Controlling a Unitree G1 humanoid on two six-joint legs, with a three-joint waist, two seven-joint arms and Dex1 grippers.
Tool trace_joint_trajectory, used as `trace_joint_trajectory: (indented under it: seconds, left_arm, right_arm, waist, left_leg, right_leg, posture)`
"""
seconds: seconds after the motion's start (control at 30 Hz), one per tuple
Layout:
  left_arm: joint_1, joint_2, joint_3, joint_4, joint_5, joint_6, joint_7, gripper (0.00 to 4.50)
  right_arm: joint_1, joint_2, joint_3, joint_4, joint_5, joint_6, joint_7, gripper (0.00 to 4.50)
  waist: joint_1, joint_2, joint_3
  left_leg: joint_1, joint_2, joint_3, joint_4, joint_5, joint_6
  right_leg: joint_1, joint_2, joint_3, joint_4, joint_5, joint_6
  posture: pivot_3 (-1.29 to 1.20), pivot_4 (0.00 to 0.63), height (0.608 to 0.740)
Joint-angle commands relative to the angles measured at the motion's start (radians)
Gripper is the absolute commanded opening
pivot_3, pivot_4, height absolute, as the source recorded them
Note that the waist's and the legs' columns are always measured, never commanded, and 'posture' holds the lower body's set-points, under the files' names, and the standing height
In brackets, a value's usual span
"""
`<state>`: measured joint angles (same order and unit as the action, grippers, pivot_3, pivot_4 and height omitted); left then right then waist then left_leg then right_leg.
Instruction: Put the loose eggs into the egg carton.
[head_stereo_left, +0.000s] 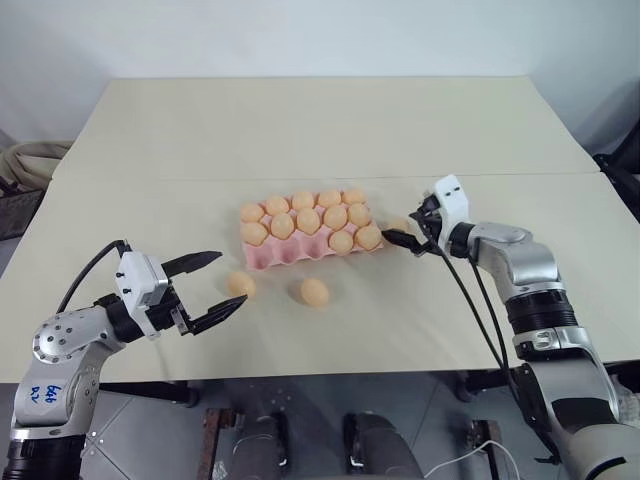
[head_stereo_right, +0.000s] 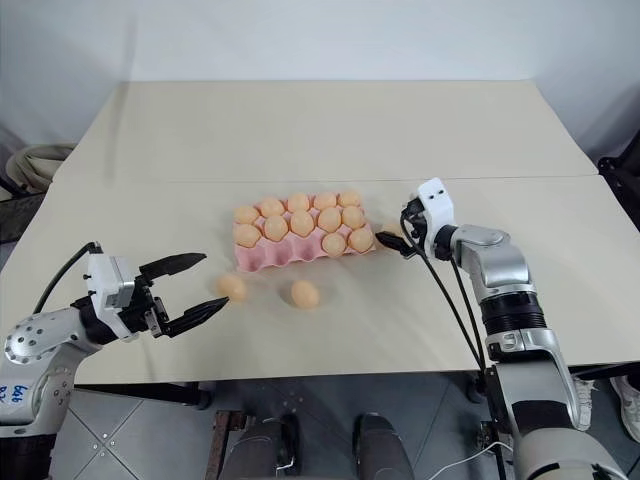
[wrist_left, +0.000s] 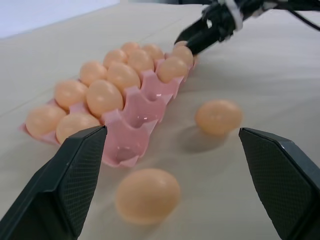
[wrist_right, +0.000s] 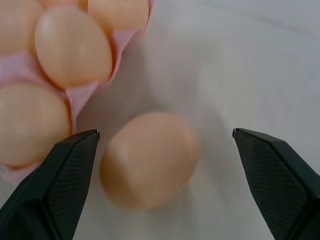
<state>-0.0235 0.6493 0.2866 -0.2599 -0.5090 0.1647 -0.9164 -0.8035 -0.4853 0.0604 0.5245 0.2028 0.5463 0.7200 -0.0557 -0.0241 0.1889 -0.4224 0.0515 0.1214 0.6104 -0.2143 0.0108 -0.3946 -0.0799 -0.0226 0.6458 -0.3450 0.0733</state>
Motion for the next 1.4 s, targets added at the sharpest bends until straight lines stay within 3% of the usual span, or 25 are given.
trace_joint_trajectory:
  seconds: [0.03,0.17,0.3,0.37,0.47,0.63,0.77,0.97,1.13,1.17,1.37,1.4]
  left_arm:
    - [-0.014,-0.009,0.001,-0.056,-0.013,-0.026,0.009,4.5]
    - [-0.015,0.003,-0.017,-0.069,-0.032,-0.009,-0.027,4.5]
    - [-0.025,0.007,-0.028,-0.065,-0.032,-0.013,-0.055,4.5]
    - [-0.037,0.004,-0.034,-0.059,-0.03,-0.021,-0.064,4.5]
    - [-0.044,0.0,-0.032,-0.057,-0.026,-0.028,-0.072,4.5]
    - [-0.007,-0.002,0.007,-0.048,-0.032,-0.042,-0.075,4.5]
    - [0.038,-0.004,0.036,-0.049,-0.043,-0.026,-0.056,4.5]
    - [0.099,-0.001,0.085,-0.02,-0.026,-0.038,-0.033,4.5]
    - [0.131,0.002,0.107,-0.029,-0.017,-0.046,-0.012,4.5]
    - [0.134,0.002,0.107,-0.033,-0.017,-0.046,-0.01,4.5]
    - [0.125,0.005,0.087,-0.05,-0.024,-0.042,-0.016,4.5]
    - [0.115,0.008,0.079,-0.051,-0.028,-0.039,-0.02,4.5]
  right_arm:
    - [-0.027,0.01,-0.004,0.018,-0.023,-0.024,-0.009,4.47]
    - [-0.022,0.02,-0.029,0.02,-0.017,-0.058,-0.006,3.53]
    - [0.011,0.013,-0.041,-0.036,-0.002,-0.107,0.028,2.14]
    - [0.033,0.006,-0.05,-0.074,0.001,-0.149,0.044,1.81]
    - [0.063,-0.011,-0.06,-0.151,0.015,-0.216,0.098,1.81]
    - [0.055,0.015,-0.037,-0.37,0.114,-0.05,0.155,1.81]
    - [0.026,0.094,0.077,-0.487,0.102,0.07,0.118,1.81]
    - [-0.027,0.211,0.202,-0.447,0.021,0.139,0.031,1.81]
    - [-0.04,0.23,0.224,-0.394,-0.008,0.133,0.023,1.81]
    - [-0.041,0.231,0.221,-0.39,-0.009,0.132,0.023,2.46]
    - [-0.004,0.176,0.167,-0.514,0.056,0.124,0.096,4.43]
    - [0.02,0.153,0.148,-0.553,0.074,0.112,0.117,4.47]
  waist:
    - [-0.001,0.0,0.0]
    - [-0.003,0.0,0.0]
    - [-0.003,0.0,0.0]
    - [-0.001,0.0,0.0]
    - [0.0,0.0,0.0]
    - [-0.007,0.0,0.0]
    - [-0.013,0.0,0.0]
    - [-0.021,0.0,0.0]
    - [-0.021,0.0,0.0]
    - [-0.023,0.0,0.0]
    - [-0.024,0.0,0.0]
    - [-0.023,0.0,0.0]
  left_leg:
    - [0.0,0.0,0.0,0.0,0.0,0.0]
    - [0.001,0.0,0.0,0.001,0.001,-0.001]
    - [0.001,0.0,0.0,0.0,0.001,-0.001]
    - [0.001,0.0,0.0,0.0,0.001,-0.001]
    - [0.001,0.0,0.0,0.0,0.001,-0.001]
    - [0.001,0.001,0.001,0.0,0.001,-0.001]
    - [0.002,0.003,0.0,0.0,0.001,-0.002]
    - [0.001,0.002,0.0,0.0,-0.002,-0.007]
    - [0.0,0.001,-0.001,-0.001,-0.002,-0.007]
    - [0.0,0.0,-0.001,-0.003,-0.002,-0.007]
    - [0.0,0.0,-0.001,-0.008,-0.002,-0.007]
    - [0.0,0.0,-0.001,-0.009,-0.002,-0.007]
  right_leg:
    - [0.0,0.0,0.0,0.0,0.0,0.0]
    - [0.0,0.001,0.0,0.002,0.0,0.0]
    - [0.0,0.001,0.0,0.002,0.0,0.0]
    - [0.0,0.001,0.0,0.002,0.0,0.0]
    - [0.0,0.001,0.0,0.001,0.0,0.0]
    - [0.0,0.002,0.001,0.002,0.0,0.001]
    - [0.0,0.003,0.0,0.003,0.0,-0.001]
    - [-0.001,0.0,0.001,0.005,0.0,-0.001]
    - [-0.002,-0.001,0.0,0.001,0.0,-0.001]
    - [-0.002,-0.002,0.0,0.001,0.0,-0.001]
    - [-0.003,-0.001,-0.001,-0.002,-0.001,-0.001]
    - [-0.003,-0.001,-0.001,-0.002,-0.001,-0.001]
  posture:
    - [0.0,0.15,0.74]
    - [0.0,0.15,0.74]
    - [0.0,0.15,0.74]
    - [0.0,0.15,0.74]
    - [0.0,0.15,0.74]
    - [0.0,0.15,0.74]
    - [0.0,0.15,0.74]
    - [0.0,0.15,0.74]
    - [0.0,0.15,0.74]
    - [0.0,0.15,0.74]
    - [0.0,0.15,0.74]
    - [0.0,0.15,0.74]
